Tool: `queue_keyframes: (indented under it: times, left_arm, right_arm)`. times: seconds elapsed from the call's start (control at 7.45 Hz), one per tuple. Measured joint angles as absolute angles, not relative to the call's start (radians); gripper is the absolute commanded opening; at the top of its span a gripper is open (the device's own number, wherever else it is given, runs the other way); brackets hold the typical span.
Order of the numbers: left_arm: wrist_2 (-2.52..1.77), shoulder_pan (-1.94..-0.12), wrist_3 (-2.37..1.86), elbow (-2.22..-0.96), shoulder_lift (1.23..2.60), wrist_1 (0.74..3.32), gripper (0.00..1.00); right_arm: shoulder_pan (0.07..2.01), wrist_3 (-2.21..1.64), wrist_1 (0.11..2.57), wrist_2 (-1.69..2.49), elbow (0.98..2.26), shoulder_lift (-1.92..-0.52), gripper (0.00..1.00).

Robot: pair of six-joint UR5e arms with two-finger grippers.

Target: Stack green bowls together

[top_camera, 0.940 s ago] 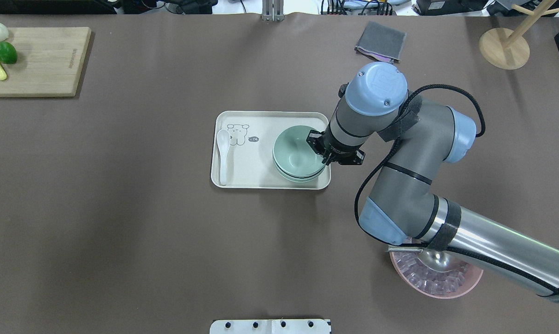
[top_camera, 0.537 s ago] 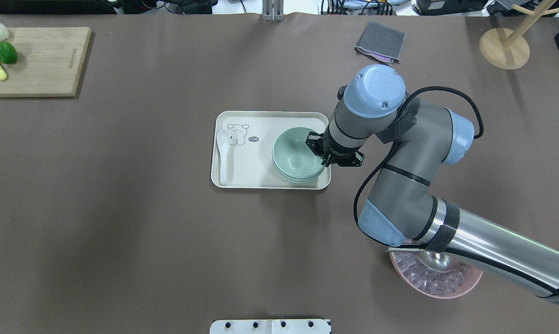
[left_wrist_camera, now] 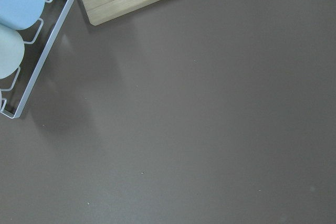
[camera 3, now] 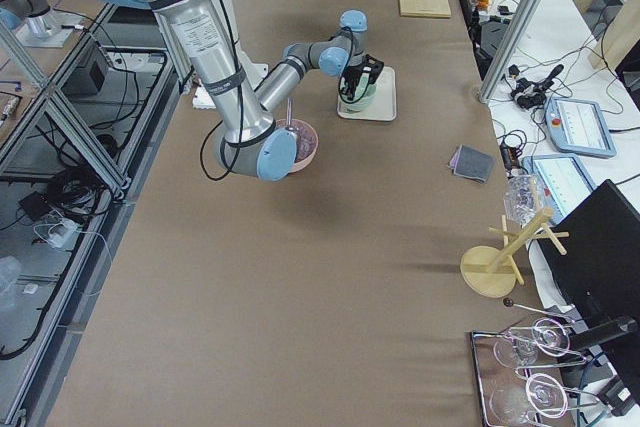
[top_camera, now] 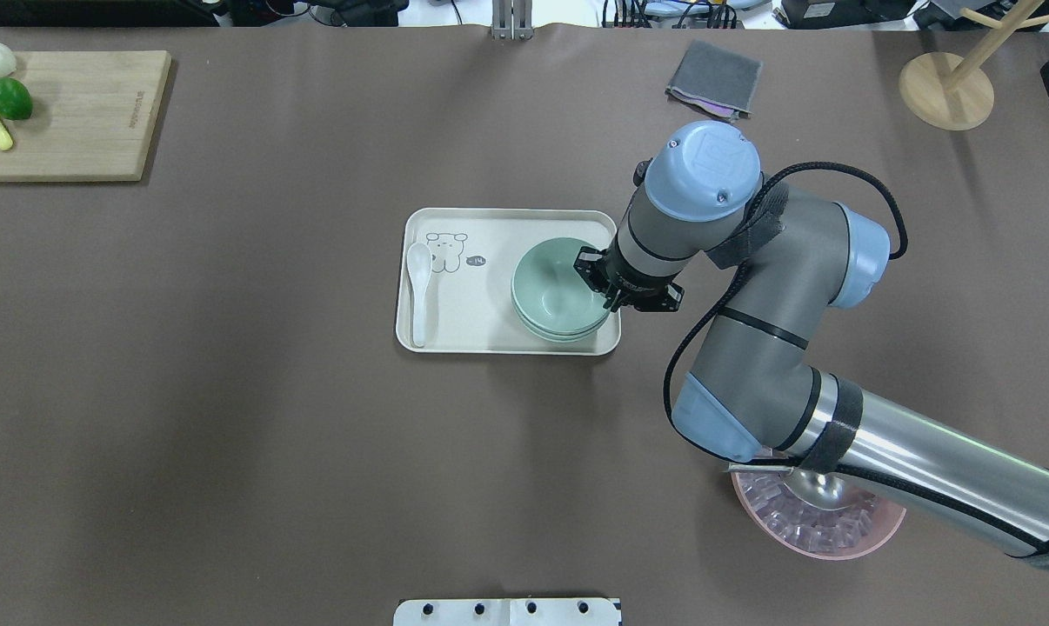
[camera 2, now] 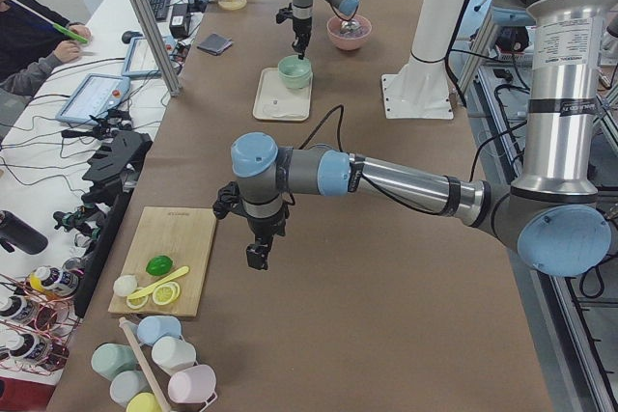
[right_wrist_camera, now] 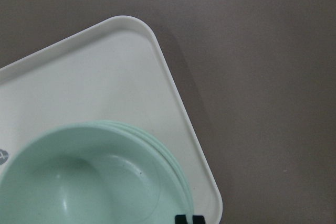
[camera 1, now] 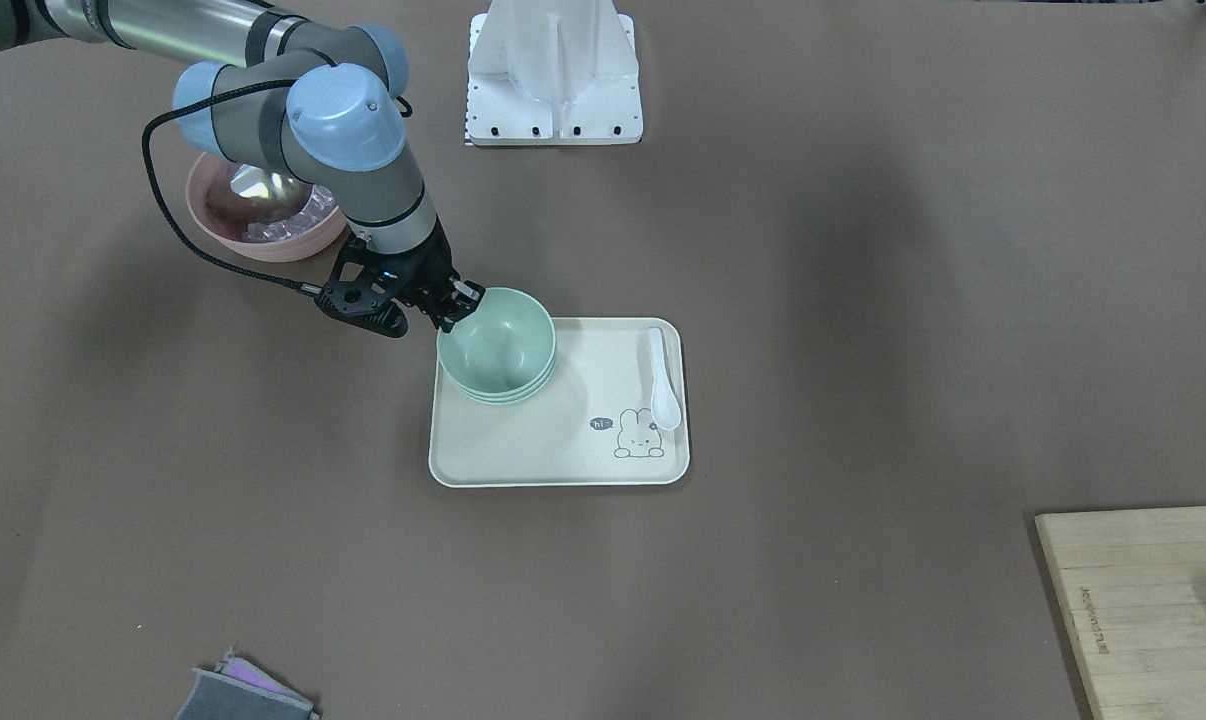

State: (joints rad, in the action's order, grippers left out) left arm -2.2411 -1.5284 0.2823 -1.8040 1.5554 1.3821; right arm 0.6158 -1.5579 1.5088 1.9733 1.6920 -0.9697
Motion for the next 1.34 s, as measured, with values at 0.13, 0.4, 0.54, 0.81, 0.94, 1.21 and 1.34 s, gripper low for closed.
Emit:
queue_keyframes:
  times: [0.13,0.4,0.54,0.81,0.94,1.21,1.34]
  left_arm:
    - [-2.241,-1.528,0.282,-1.804,1.555,1.382,0.98]
    - [-2.241,-1.528,0.281,-1.804,1.556,1.382,0.98]
    - [-2.241,-1.528,0.281,-1.804,1.557,1.382,0.98]
    - [-2.241,-1.528,0.281,-1.804,1.557,1.382,0.98]
    - [-2.242,-1.528,0.281,-1.804,1.557,1.382,0.98]
    - [-2.241,-1.528,0.281,-1.804,1.557,1.382,0.98]
    - [-2.241,-1.528,0.281,-1.804,1.557,1.382,0.98]
  right_arm:
    - [0.615,-1.556,1.498,1.973,1.691,-0.972,0.00]
    - [0.615,-1.554,1.475,1.971,1.684,-0.975,0.00]
    - [0.615,-1.552,1.471,1.971,1.682,-0.976,0.08]
    - [0.615,-1.549,1.470,1.971,1.681,-0.976,0.91]
    - [0.615,-1.545,1.470,1.971,1.681,-0.976,1.00]
    - [0.615,-1.515,1.470,1.967,1.683,-0.975,1.00]
    - [0.618,-1.506,1.470,1.964,1.683,-0.974,1.00]
